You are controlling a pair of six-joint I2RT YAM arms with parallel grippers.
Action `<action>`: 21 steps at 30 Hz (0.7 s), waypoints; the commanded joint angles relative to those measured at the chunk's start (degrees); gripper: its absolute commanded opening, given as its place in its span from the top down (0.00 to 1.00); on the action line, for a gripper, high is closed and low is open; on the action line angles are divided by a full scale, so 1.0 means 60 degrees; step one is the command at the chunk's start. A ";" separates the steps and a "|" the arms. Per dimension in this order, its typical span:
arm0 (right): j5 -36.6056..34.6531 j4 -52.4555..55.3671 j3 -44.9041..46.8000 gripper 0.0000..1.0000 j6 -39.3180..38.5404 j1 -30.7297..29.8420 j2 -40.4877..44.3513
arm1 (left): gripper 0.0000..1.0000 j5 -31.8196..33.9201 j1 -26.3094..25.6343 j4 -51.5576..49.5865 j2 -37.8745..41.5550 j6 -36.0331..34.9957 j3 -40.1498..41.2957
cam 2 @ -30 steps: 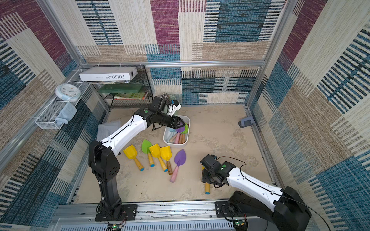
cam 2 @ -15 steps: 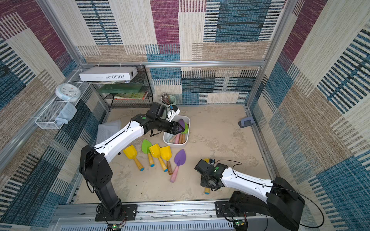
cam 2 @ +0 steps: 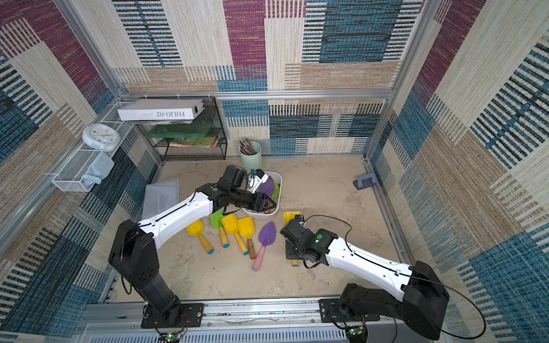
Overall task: Put the shovel into the storage box
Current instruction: Pick up the shovel from the center of the board.
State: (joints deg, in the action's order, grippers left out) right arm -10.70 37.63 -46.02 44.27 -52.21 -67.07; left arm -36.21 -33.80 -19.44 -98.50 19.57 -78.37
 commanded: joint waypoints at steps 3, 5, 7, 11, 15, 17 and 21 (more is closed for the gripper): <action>0.0474 -0.0593 -0.0734 1.00 -0.2072 0.0152 -0.0233 | 0.42 -0.0422 -0.0094 0.1300 0.0286 0.0209 0.0447; 0.0538 -0.0545 -0.0984 1.00 -0.2296 0.0241 -0.0393 | 0.42 -0.0397 -0.0102 0.1403 0.0398 0.0162 0.0572; 0.0552 -0.0499 -0.1190 1.00 -0.2435 0.0324 -0.0548 | 0.42 -0.0314 -0.0109 0.1373 0.0468 0.0114 0.0623; 0.0618 -0.0471 -0.1463 1.00 -0.2586 0.0460 -0.0806 | 0.42 -0.0221 -0.0109 0.1376 0.0544 0.0048 0.0766; 0.0655 -0.0512 -0.1672 1.00 -0.2614 0.0570 -0.0934 | 0.44 -0.0106 -0.0105 0.1571 0.0609 0.0113 0.1007; 0.0683 -0.0536 -0.1769 1.00 -0.2596 0.0664 -0.0924 | 0.45 -0.0058 -0.0109 0.1764 0.0661 0.0221 0.1134; 0.0797 -0.0662 -0.1954 1.00 -0.2545 0.0854 -0.0902 | 0.49 0.0132 -0.0109 0.2110 0.0776 0.0475 0.1361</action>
State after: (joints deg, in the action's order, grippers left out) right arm -6.76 35.16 -56.95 29.34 -47.51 -72.66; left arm -36.38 -34.41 -10.17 -94.52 20.95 -70.67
